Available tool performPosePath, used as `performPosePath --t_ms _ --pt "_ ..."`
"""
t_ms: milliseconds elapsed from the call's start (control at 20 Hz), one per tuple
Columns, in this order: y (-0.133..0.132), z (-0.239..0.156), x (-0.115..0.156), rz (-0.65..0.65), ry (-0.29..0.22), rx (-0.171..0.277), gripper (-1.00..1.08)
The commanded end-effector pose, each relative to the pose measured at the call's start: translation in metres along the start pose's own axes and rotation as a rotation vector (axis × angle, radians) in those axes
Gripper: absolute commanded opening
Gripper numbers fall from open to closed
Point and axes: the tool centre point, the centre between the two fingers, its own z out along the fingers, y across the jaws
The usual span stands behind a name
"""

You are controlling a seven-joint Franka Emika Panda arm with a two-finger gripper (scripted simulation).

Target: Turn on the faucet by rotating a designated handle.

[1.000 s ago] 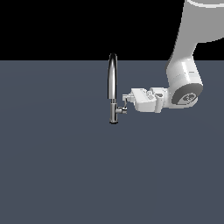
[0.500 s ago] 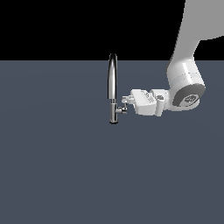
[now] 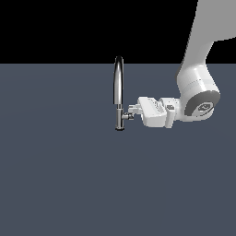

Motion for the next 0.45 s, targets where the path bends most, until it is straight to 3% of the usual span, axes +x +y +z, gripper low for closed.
performPosePath --t_ms 0,400 --pt "0.005 -0.002 0.013 0.007 0.001 0.002 -1.00" --pt "0.024 -0.008 0.061 0.025 0.004 0.010 -1.00"
